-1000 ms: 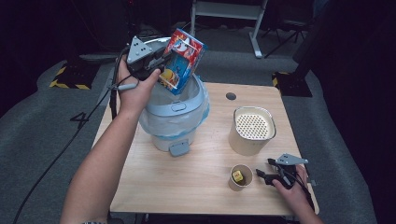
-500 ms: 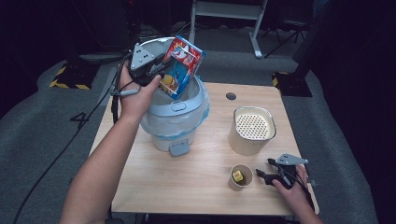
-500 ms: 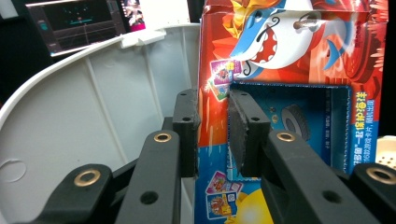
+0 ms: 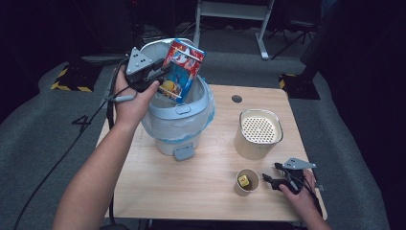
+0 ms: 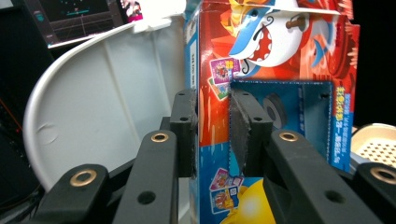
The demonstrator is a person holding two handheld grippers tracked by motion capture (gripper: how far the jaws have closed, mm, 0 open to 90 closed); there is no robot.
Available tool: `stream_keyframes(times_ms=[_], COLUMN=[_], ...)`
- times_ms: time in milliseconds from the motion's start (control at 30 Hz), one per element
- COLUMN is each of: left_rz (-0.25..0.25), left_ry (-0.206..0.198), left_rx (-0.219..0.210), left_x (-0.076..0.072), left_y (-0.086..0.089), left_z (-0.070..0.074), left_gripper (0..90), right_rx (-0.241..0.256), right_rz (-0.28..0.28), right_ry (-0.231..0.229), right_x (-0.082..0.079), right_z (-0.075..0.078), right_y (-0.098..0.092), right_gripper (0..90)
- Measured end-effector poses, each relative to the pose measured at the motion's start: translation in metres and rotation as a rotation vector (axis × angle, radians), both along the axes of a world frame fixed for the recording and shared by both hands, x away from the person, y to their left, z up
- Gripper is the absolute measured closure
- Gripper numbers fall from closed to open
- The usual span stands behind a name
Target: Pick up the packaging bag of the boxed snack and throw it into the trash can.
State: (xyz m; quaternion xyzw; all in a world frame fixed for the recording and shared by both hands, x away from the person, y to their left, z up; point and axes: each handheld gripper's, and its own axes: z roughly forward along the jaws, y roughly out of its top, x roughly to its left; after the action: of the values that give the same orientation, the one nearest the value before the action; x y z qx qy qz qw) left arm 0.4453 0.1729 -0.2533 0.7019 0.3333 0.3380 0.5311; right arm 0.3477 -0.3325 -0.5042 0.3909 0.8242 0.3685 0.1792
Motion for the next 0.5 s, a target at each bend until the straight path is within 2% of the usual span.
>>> stream_keyframes(times_ms=[167,233,267,400,500], left_rz=[0.005,0.007,0.014,0.038,0.043], left_ry=[0.009,0.003,-0.007,-0.045,-0.052], left_rx=[-0.015,-0.045,-0.055,-0.054,-0.062], left_x=[-0.01,-0.012,-0.014,-0.014,-0.011], left_y=[0.01,0.012,0.013,0.008,0.003], left_z=[-0.001,-0.002,-0.003,-0.003,-0.003], left_gripper=[73.1,74.2,74.7,75.5,75.6], right_rx=[0.0,0.0,0.0,0.0,0.0], right_rz=[0.0,0.0,0.0,0.0,0.0], right_ry=[0.0,0.0,0.0,0.0,0.0], right_x=[0.0,0.0,0.0,0.0,0.0], right_z=[0.0,0.0,0.0,0.0,0.0], right_y=[0.0,0.0,0.0,0.0,0.0], right_gripper=[25.1,25.1,25.1,25.1,25.2])
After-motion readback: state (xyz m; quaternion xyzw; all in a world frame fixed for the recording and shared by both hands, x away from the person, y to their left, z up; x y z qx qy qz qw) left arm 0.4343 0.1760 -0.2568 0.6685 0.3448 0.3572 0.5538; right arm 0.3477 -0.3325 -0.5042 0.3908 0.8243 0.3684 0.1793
